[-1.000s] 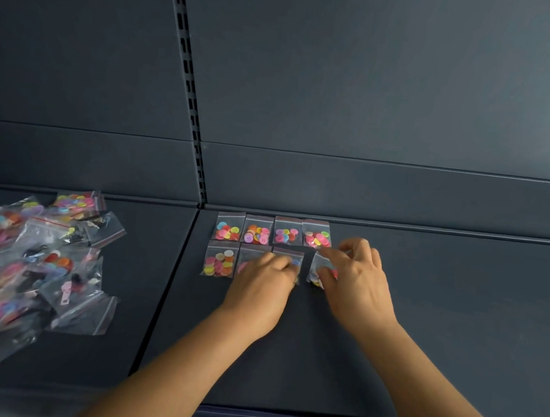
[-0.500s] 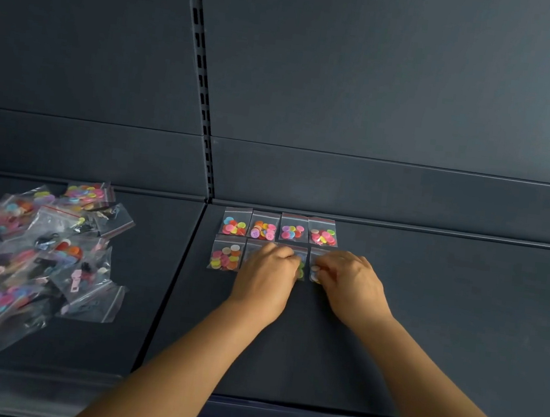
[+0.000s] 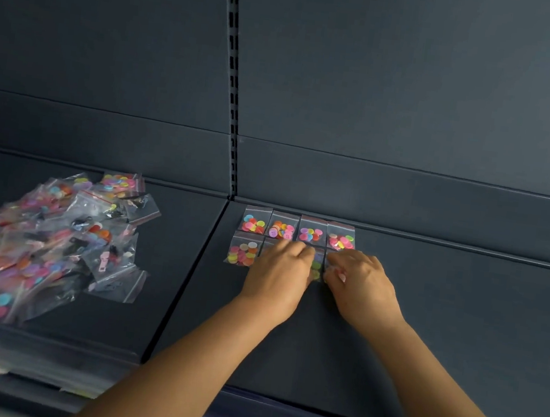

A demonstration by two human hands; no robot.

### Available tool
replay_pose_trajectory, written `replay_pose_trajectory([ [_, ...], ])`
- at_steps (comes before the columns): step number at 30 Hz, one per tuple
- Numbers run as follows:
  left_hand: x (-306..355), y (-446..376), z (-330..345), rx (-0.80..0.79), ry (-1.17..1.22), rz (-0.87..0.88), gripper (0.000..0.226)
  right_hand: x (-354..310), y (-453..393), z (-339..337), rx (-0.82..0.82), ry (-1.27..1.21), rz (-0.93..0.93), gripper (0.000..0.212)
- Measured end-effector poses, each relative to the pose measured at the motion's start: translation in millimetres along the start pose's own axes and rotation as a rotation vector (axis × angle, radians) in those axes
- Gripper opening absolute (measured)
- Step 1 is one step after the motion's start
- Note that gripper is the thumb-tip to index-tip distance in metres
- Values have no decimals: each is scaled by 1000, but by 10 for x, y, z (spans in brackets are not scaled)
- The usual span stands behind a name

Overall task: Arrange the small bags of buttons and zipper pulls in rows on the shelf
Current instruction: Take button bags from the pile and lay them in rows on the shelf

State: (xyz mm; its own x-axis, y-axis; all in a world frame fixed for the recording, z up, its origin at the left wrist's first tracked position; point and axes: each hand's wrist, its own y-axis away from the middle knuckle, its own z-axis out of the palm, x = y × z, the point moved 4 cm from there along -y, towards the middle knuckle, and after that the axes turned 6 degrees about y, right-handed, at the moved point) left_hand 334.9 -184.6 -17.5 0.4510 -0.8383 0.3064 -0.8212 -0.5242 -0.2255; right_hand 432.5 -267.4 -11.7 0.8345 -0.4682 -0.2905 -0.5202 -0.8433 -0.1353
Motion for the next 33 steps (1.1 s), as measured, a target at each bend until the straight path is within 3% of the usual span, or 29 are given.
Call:
replay_pose_trajectory([
  [4,-132,152,-222,42,-27,-32,53,-253,-6,-46,0,0,-64,41],
  [10,-602,508,-675,107,-45,-88,53,-897,-22,-38,2,-5,-200,54],
  [22,-2029,1233,-1291,81,-66,-171,49,-2469,-58,428,-34,-46,-288,52],
  [33,-2873,1418,-1435,42,-46,-158,46,-3073,-308,953,-120,-81,-86,40],
])
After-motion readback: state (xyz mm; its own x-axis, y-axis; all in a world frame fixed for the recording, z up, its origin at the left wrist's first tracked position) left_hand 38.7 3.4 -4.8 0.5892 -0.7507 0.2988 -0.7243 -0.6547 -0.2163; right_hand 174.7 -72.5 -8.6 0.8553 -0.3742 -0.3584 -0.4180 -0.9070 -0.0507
